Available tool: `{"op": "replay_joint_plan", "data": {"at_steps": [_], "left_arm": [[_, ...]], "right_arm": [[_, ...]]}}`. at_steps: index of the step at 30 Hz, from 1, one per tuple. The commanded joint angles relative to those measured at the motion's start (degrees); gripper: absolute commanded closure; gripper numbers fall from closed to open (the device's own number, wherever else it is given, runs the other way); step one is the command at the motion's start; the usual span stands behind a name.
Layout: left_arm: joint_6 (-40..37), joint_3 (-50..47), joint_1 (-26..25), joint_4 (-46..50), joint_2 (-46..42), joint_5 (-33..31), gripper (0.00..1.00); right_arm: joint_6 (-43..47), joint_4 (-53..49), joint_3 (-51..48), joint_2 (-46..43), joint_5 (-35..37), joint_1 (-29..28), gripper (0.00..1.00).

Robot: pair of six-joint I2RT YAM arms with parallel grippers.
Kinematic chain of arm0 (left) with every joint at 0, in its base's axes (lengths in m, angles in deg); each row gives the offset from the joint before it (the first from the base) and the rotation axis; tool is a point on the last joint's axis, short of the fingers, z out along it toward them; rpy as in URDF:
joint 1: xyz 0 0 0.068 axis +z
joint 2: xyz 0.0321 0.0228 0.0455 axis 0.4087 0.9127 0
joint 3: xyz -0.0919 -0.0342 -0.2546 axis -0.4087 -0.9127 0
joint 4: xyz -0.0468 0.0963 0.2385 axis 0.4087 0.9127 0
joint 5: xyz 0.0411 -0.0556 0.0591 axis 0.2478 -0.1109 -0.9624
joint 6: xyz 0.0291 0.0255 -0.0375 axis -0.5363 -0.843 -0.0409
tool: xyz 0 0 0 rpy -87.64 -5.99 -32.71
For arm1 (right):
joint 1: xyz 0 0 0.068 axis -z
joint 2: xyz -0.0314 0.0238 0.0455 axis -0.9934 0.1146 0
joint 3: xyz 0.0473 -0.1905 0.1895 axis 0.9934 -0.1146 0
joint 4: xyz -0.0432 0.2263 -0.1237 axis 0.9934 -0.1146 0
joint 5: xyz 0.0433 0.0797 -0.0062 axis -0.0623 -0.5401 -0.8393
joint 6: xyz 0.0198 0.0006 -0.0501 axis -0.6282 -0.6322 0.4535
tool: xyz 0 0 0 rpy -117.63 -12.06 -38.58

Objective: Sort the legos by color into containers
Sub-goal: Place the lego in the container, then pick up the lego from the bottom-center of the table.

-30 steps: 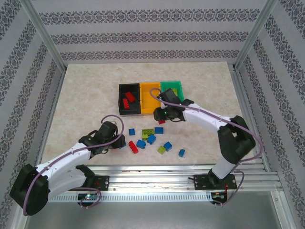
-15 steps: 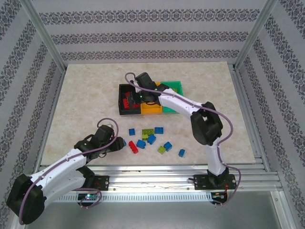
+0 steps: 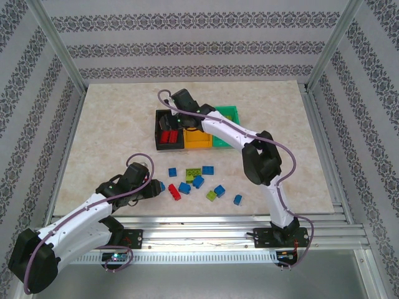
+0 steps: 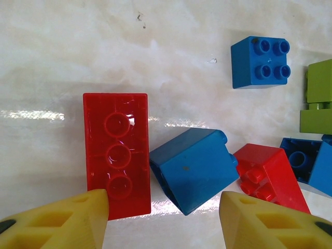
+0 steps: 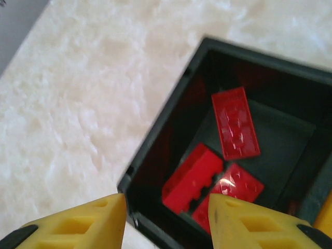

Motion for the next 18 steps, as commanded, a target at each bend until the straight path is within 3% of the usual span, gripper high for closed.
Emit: {"op": "replay_joint_plan", "data": {"at_steps": [1, 8, 18], "left_arm": [[-0.3, 1.5, 0.6, 1.7, -0.7, -0.1, 0.41], [-0.5, 1.0, 0.7, -1.3, -0.6, -0.6, 0.42], [-0.7, 2.1, 0.7, -2.6, -1.7, 0.7, 0.42]], "right_arm": [[1.2, 1.1, -7.1, -7.2, -0.2, -0.2, 0.53], [1.9, 5.8, -27.4, -21.5, 1.7, -1.0, 0.53], [-1.2, 3.2, -52.2, -38.8, 5.8, -1.9, 0.54]]}}
